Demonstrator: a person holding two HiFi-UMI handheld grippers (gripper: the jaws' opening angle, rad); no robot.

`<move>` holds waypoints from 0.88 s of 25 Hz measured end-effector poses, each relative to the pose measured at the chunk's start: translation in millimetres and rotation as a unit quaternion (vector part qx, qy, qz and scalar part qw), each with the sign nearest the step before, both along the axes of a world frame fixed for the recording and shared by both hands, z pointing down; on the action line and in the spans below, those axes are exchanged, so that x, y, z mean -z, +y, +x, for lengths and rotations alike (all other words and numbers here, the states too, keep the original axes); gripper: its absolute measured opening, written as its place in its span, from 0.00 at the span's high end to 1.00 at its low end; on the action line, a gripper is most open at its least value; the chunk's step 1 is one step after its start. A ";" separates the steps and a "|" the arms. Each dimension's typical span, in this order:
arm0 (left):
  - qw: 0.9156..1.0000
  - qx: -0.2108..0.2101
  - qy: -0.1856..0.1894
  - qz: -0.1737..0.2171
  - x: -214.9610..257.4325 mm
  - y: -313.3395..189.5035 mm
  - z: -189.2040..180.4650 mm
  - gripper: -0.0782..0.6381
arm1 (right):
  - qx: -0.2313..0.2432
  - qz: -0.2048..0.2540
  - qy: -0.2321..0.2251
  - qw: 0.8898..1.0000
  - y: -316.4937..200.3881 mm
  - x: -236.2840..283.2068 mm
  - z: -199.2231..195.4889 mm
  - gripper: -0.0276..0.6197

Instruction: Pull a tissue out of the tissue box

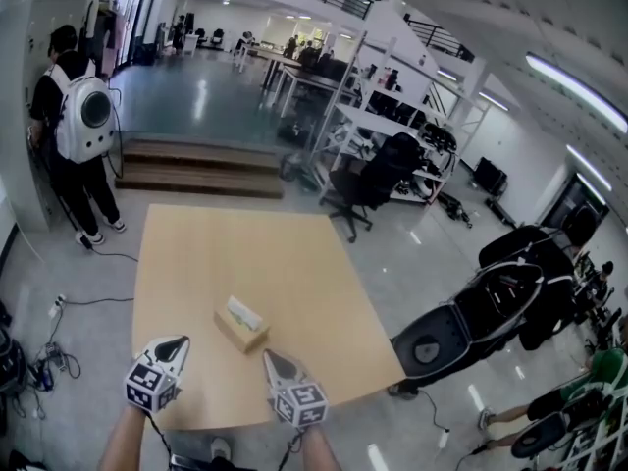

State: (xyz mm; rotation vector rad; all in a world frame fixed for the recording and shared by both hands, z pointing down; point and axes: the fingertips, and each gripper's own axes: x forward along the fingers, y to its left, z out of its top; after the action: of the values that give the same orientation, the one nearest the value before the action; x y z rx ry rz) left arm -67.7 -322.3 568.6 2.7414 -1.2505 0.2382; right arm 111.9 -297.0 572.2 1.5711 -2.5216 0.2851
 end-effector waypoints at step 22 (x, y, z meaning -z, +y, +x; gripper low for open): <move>1.000 0.024 -0.013 -0.016 -11.4 -70.4 20.6 0.88 | 0.001 -0.012 -0.004 1.000 -81.3 -17.4 28.5 0.94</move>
State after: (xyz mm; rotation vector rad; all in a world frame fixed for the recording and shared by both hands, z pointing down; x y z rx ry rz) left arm -47.2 -392.7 580.0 2.6865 -1.3064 0.2866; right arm 140.4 -378.3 589.6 1.5612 -2.5173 0.3211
